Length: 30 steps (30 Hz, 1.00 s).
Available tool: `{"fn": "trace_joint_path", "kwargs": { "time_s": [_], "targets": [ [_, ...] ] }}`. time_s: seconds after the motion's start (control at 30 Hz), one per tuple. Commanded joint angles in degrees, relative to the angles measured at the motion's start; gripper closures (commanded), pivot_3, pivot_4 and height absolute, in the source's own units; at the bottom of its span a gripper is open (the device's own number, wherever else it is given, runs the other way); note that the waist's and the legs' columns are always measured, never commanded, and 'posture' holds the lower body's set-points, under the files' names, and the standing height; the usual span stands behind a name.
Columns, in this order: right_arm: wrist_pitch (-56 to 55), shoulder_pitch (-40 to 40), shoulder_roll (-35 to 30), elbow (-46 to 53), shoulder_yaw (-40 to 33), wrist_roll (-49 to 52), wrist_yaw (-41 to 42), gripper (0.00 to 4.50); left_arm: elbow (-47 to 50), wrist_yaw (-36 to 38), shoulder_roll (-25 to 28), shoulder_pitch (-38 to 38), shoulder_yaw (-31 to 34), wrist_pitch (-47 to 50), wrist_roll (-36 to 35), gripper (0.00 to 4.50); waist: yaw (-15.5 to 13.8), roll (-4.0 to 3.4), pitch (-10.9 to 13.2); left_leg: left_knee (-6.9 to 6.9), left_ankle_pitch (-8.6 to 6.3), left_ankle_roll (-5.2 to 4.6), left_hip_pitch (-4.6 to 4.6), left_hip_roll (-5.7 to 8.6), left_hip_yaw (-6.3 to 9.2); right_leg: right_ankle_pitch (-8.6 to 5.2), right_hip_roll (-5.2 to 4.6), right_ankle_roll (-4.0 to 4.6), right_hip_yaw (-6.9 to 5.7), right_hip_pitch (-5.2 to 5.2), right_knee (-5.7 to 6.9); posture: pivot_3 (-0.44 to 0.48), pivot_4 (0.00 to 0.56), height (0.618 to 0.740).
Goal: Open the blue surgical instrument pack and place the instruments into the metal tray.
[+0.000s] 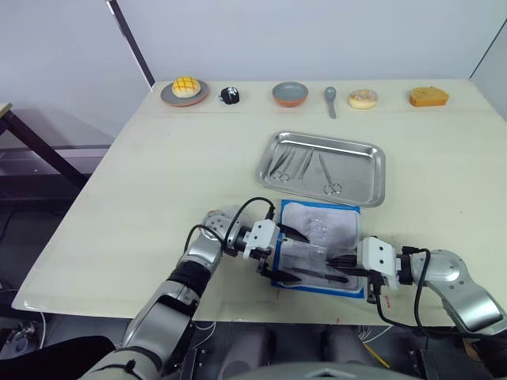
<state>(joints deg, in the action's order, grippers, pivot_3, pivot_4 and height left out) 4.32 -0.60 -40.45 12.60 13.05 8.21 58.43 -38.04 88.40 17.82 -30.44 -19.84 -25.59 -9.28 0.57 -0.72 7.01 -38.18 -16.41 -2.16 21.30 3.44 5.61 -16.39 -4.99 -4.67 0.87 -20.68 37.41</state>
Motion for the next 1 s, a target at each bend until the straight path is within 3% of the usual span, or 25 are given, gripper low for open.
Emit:
{"fn": "trace_joint_path", "kwargs": {
  "time_s": [0.03,0.57,1.0],
  "targets": [
    [1.48,0.69,-1.43,-0.01,-0.25,-0.93,0.09,4.45,-3.55,1.05,1.08,3.15,-3.95,1.14,4.96,0.00,0.00,0.00,0.00,0.00,0.00,0.00,0.00,0.00,0.00,0.00,0.00,0.00,0.00,0.00,0.00,0.000,0.150,0.740],
    [7.61,0.31,-9.36,12.04,-4.72,0.87,0.92,4.45,-5.13,1.04,0.46,2.36,-4.45,0.20,5.25,0.00,-0.34,0.07,0.07,0.02,0.00,0.00,0.03,-0.01,0.04,0.00,-0.02,0.00,-0.03,0.00,-0.05,0.000,0.150,0.740],
    [8.29,2.60,-15.42,14.71,-10.53,2.27,3.07,4.45,-4.94,0.99,0.52,3.03,-4.78,-0.06,5.30,0.00,-0.82,0.08,0.09,0.02,0.00,0.01,0.16,-0.02,0.16,0.00,-0.04,0.00,-0.16,-0.02,-0.19,0.000,0.150,0.740]
  ]
}}
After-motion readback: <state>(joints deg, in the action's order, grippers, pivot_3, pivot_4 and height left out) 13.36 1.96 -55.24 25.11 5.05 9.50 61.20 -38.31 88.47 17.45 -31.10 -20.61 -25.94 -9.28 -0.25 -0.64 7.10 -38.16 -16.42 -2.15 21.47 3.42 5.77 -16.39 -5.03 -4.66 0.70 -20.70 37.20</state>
